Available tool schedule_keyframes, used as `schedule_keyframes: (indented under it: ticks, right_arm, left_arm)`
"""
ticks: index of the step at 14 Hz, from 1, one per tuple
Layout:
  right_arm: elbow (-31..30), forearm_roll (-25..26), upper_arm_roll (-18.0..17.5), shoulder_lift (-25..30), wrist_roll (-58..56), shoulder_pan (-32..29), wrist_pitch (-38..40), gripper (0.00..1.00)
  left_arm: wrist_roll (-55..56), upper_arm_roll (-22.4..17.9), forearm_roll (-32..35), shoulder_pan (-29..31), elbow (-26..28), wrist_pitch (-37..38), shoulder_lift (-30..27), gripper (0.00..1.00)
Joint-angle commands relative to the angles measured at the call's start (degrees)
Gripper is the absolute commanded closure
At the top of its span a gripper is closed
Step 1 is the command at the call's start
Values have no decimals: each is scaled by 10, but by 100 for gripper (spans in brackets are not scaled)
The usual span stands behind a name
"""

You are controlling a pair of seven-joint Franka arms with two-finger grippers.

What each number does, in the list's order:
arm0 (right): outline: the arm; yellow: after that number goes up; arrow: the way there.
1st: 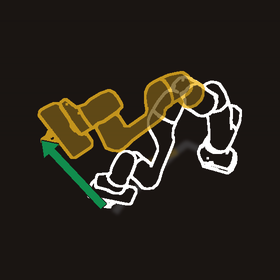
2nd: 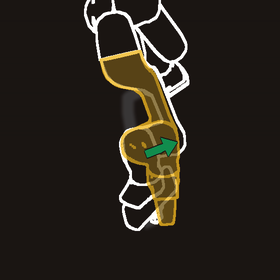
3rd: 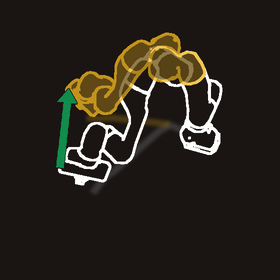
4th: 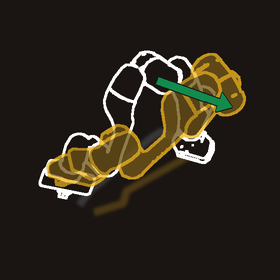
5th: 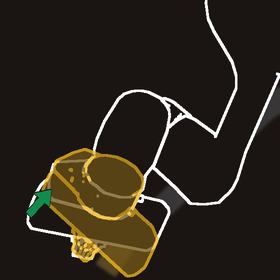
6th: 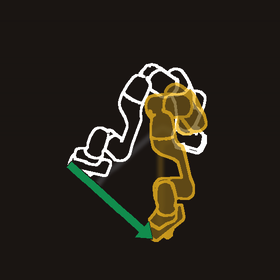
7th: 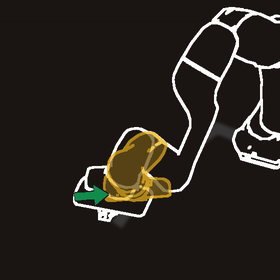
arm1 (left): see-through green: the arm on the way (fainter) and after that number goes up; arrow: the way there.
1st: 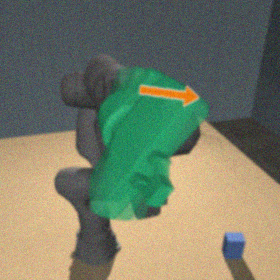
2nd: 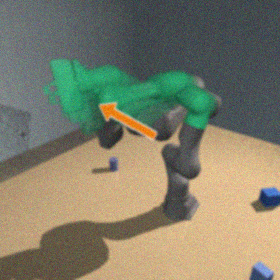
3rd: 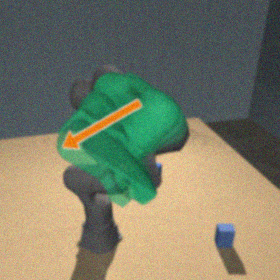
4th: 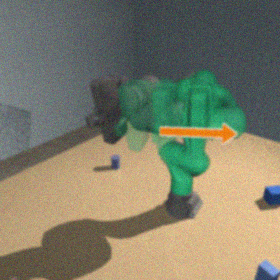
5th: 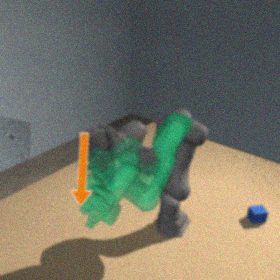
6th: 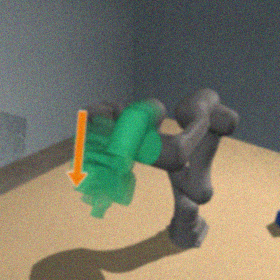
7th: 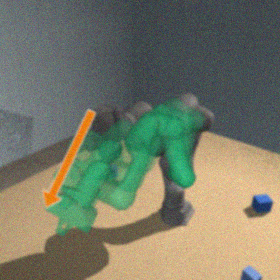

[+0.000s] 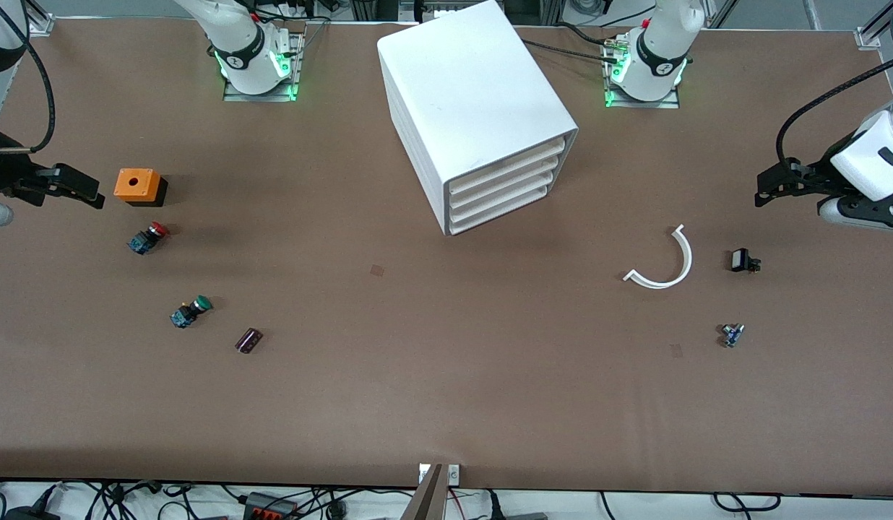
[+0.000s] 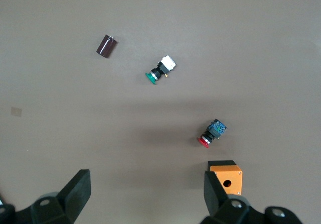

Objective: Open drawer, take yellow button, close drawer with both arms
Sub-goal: 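Raise both grippers off the rest pose toward the white cabinet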

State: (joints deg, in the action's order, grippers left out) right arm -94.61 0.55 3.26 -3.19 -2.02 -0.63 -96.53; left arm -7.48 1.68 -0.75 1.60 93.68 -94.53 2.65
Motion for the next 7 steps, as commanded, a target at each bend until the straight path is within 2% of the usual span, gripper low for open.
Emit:
schedule_keyframes:
  ticks: [1, 7]
  right_arm:
    - [-10, 3, -4, 9, -7, -2, -6, 0]
    - [-5, 0, -5, -1, -6, -1, -7, 0]
  left_arm:
    - [-13, 2, -5, -4, 4, -4, -9, 0]
    - [-12, 9, -5, -3, 3, -3, -9, 0]
